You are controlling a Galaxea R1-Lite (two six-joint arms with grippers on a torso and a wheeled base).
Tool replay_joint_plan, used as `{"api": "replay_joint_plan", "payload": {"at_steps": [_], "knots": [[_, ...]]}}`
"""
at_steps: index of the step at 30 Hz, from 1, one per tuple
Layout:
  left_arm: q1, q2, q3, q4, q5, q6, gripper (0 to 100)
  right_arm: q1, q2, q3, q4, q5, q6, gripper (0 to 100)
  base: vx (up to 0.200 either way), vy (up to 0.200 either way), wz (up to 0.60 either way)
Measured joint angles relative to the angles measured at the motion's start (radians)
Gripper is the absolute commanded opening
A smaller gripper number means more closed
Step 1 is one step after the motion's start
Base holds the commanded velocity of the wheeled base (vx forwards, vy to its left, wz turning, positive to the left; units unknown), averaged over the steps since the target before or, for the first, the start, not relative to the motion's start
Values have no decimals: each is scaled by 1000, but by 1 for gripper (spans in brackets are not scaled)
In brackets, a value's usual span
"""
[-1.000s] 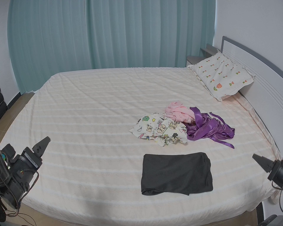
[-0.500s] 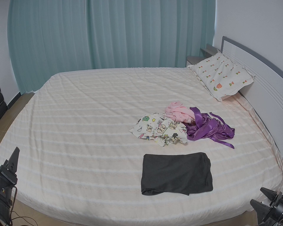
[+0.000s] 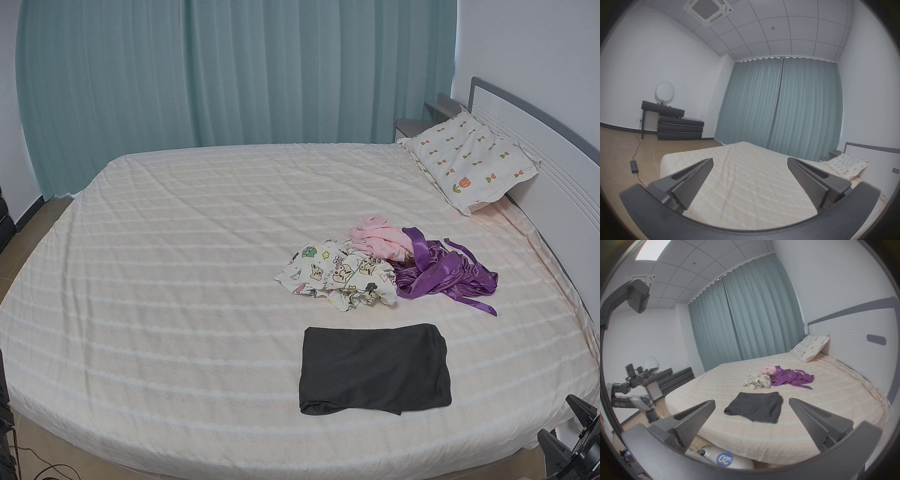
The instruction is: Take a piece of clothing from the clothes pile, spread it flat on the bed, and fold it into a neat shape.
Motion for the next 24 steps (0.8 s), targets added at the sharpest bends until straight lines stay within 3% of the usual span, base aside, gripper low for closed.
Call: {"api": "replay_joint_plan", "payload": {"at_steps": [6, 11, 18, 24], "knots": [[94, -86, 13, 12, -2, 51, 100, -76, -52, 1, 2, -70, -42, 100, 0, 0, 0], [201, -121, 15, 18, -36, 78, 100, -90, -74, 1, 3, -119, -61, 100, 0, 0, 0], [233, -151, 16, 74, -237, 101, 100, -91, -91, 2, 2, -144, -73, 100, 0, 0, 0], [213, -189, 16, 298, -348, 120, 100, -91, -99, 2, 2, -157, -76, 100, 0, 0, 0]]}}
